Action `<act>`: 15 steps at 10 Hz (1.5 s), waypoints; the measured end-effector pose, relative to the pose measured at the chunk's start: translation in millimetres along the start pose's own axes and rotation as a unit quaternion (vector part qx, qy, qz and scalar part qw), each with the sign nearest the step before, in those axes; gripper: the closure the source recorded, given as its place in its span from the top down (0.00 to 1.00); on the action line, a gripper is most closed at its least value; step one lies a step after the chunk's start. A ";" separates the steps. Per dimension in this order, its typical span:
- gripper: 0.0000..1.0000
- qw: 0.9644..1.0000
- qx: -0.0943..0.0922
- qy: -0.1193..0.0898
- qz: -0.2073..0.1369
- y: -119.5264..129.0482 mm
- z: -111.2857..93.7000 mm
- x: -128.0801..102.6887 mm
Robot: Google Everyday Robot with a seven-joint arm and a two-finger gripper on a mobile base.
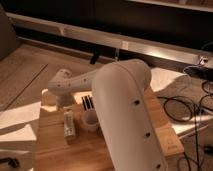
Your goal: Stand the bottle upright
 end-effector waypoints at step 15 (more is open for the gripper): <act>0.22 0.999 -0.005 0.025 0.020 -1.4 39.2 11.0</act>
